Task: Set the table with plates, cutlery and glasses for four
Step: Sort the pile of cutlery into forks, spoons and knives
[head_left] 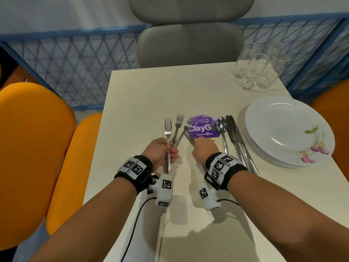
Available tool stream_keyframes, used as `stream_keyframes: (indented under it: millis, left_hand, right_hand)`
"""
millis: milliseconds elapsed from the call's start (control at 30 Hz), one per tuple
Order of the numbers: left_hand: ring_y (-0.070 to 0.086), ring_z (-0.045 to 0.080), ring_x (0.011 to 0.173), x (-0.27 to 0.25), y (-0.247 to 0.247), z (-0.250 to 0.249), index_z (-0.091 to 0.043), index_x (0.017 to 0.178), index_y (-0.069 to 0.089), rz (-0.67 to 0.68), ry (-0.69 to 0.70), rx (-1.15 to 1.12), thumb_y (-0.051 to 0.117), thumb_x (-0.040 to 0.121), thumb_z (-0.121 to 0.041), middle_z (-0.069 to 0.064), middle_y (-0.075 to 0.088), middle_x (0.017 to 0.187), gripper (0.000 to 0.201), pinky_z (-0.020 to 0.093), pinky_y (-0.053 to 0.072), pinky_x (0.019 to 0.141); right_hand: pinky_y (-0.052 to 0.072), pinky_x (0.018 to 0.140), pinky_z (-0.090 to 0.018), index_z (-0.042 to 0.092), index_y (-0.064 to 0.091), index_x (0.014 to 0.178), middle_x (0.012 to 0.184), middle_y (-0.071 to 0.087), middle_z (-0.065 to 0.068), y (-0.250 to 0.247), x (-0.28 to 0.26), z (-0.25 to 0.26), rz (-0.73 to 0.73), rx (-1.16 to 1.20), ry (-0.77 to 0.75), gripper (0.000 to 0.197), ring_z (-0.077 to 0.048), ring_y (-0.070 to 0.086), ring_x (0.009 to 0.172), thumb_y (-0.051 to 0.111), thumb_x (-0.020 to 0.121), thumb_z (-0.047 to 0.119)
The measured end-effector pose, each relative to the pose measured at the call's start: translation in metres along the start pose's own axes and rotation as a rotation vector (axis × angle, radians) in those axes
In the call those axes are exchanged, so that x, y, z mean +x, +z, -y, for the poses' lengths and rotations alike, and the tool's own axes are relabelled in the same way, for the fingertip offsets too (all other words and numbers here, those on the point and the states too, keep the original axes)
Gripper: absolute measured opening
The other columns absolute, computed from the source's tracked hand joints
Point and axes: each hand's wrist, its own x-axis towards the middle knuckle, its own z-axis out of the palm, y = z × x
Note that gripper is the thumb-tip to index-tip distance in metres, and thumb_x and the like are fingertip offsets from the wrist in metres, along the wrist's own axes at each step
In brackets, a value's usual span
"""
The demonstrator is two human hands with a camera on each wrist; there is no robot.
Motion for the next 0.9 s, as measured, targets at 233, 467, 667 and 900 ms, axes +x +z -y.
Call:
stream_keyframes:
  millis: [233, 467, 667, 900]
  left_hand:
    - [0.062, 0.032, 0.076, 0.005, -0.001, -0.007, -0.006, 0.096, 0.054, 0.011, 0.038, 0.018, 0.045, 0.09, 0.007, 0.019, 0.062, 0.083, 0.017, 0.033, 0.054, 0.063]
    - [0.057, 0.027, 0.059, 0.008, -0.014, -0.014, -0.002, 0.102, 0.052, 0.008, 0.04, -0.038, 0.035, 0.095, 0.006, 0.021, 0.058, 0.077, 0.02, 0.037, 0.053, 0.062]
    - [0.043, 0.013, 0.053, 0.013, -0.019, -0.011, -0.008, 0.099, 0.057, -0.061, 0.013, -0.086, 0.031, 0.101, -0.008, 0.005, 0.048, 0.065, 0.027, 0.026, 0.041, 0.053]
    - [0.043, 0.012, 0.055, 0.018, -0.023, -0.011, -0.011, 0.095, 0.059, -0.102, 0.035, 0.003, 0.035, 0.101, -0.013, 0.004, 0.049, 0.067, 0.024, 0.024, 0.036, 0.051]
  right_hand:
    - [0.06, 0.073, -0.041, 0.004, 0.062, 0.075, 0.077, 0.062, -0.012, 0.004, 0.023, 0.034, 0.079, 0.765, 0.003, 0.009, -0.023, 0.064, 0.07, 0.065, 0.083, 0.001]
    - [0.048, 0.048, -0.027, -0.006, 0.066, 0.088, 0.063, 0.065, -0.013, 0.005, 0.04, 0.053, 0.118, 0.909, 0.043, 0.019, -0.021, 0.06, 0.048, 0.074, 0.079, 0.009]
    - [0.053, 0.07, -0.031, 0.002, 0.065, 0.099, 0.095, 0.069, -0.011, -0.002, 0.054, 0.048, -0.103, 0.372, 0.08, 0.029, -0.028, 0.068, 0.091, 0.065, 0.089, 0.029]
    - [0.055, 0.067, -0.031, 0.0, 0.055, 0.117, 0.107, 0.066, -0.014, 0.001, 0.056, 0.046, -0.105, 0.253, 0.161, 0.032, -0.028, 0.067, 0.091, 0.06, 0.086, 0.005]
